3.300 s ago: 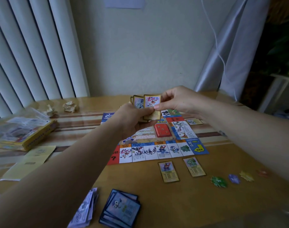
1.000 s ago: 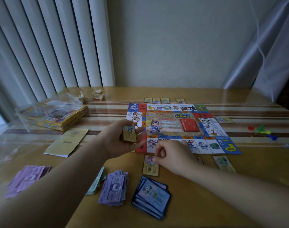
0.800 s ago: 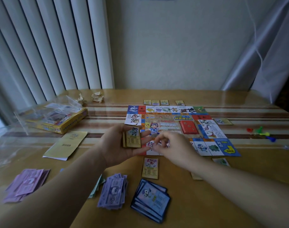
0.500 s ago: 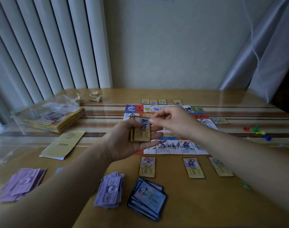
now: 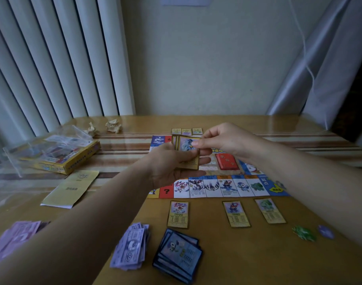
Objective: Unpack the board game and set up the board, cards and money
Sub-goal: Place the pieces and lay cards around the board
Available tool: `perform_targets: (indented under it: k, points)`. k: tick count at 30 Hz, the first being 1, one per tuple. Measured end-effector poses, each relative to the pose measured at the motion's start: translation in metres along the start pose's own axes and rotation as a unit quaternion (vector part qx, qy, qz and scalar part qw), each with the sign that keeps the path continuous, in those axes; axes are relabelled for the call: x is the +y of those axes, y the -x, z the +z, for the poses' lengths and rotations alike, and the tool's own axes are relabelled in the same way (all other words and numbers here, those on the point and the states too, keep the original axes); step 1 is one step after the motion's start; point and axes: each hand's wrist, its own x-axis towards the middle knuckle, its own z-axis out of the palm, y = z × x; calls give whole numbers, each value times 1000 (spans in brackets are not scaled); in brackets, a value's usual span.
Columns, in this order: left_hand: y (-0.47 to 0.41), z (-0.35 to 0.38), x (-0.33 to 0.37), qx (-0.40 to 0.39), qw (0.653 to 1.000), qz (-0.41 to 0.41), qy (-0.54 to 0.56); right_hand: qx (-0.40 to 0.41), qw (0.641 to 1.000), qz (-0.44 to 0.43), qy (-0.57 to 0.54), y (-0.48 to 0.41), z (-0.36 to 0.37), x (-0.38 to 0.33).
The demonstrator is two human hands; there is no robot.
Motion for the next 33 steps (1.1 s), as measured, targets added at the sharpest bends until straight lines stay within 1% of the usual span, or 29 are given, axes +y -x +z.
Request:
perform_targets:
  k: [5, 9, 11, 15, 17, 19, 21, 26, 30, 33]
  points:
    - [-4, 3, -18, 21, 1000, -18, 0, -8, 998, 15, 65, 4, -3, 14]
    - [-2, 0, -29, -1, 997, -18, 79, -12, 996, 28, 83, 8, -6, 22]
    - [0, -2, -32, 5, 993, -20, 119, -1, 996, 34, 88, 9, -8, 25]
    - [1, -4, -37, 24, 992, -15, 124, 3, 996, 45, 73, 11, -10, 32]
    - [0, -3, -38, 31, 991, -14, 132, 7, 998, 52, 23, 9, -10, 36]
    - [-1, -3, -37, 39, 990, -17, 137, 31, 997, 62, -41, 9, -12, 38]
    - [-3, -4, -36, 53, 989, -14, 136, 54, 994, 67, -65, 8, -14, 41]
    - [-12, -6, -23, 84, 986, 18, 143, 34, 996, 49, -62, 5, -10, 43]
    - [-15, -5, -14, 78, 988, 30, 128, 41, 997, 36, -58, -3, -4, 41]
    - [-17, -3, -8, 72, 992, 34, 93, 54, 998, 10, -31, -5, -3, 34]
